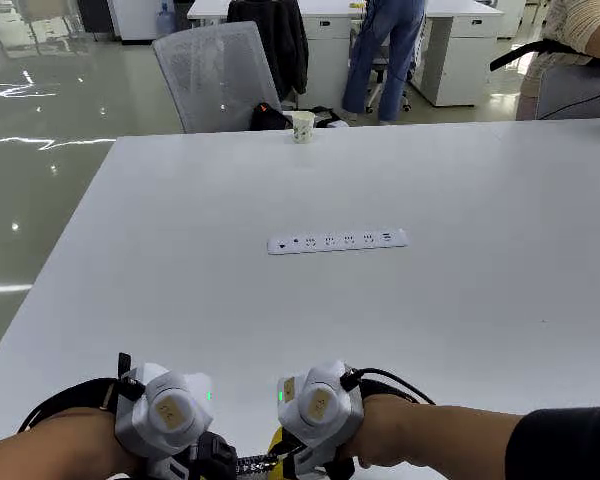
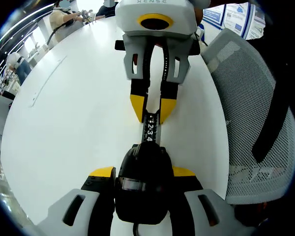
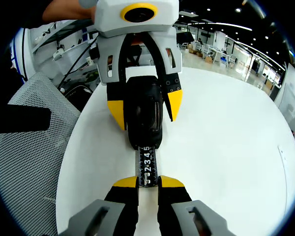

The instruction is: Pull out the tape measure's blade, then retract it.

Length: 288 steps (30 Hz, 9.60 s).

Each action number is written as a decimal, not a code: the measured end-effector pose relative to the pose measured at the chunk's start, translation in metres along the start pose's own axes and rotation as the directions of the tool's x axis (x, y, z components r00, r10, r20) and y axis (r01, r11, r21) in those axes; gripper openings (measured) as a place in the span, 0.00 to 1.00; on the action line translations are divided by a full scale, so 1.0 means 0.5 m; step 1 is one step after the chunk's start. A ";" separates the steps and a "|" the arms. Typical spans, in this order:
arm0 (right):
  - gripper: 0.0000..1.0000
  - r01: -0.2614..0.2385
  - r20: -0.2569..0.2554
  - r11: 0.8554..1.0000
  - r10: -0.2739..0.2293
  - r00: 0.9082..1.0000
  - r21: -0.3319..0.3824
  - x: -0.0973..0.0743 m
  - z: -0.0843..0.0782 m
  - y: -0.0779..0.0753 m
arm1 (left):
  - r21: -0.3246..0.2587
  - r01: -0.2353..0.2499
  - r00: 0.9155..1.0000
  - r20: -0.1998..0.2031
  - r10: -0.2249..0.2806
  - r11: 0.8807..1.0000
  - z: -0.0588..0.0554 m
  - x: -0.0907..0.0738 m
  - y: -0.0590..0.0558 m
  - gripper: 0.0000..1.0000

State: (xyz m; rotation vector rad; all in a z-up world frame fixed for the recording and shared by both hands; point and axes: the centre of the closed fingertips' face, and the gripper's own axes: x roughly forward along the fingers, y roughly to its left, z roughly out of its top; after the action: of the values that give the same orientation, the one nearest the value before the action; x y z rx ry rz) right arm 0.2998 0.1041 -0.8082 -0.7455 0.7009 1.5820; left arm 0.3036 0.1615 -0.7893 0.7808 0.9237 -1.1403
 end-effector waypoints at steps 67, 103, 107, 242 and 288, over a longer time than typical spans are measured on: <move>0.11 0.012 -0.031 1.000 -0.011 0.999 0.024 -0.055 -0.073 -0.003 | -0.006 -0.003 1.000 -0.003 0.003 1.000 0.004 0.004 0.000 0.37; 0.11 0.015 -0.039 0.999 -0.014 0.999 0.042 -0.087 -0.112 -0.003 | -0.007 -0.004 1.000 -0.006 0.004 1.000 0.003 0.003 0.002 0.37; 0.11 0.016 -0.039 0.999 -0.014 0.999 0.046 -0.091 -0.116 -0.004 | -0.007 -0.004 1.000 -0.006 0.004 1.000 0.003 0.003 0.003 0.37; 0.11 0.039 -0.089 0.995 -0.031 0.996 0.088 -0.188 -0.242 0.001 | -0.003 -0.004 1.000 -0.009 0.004 1.000 -0.001 0.002 0.000 0.37; 0.11 0.053 -0.093 0.991 -0.042 0.995 0.125 -0.228 -0.288 0.005 | 0.008 -0.007 1.000 -0.014 0.007 1.000 0.002 0.003 -0.002 0.36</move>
State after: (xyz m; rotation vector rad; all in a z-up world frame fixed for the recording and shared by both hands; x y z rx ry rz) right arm 0.3205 -0.0785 -0.8068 -0.7375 0.8366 1.4526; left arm 0.3032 0.1598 -0.7905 0.7986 0.9285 -1.1341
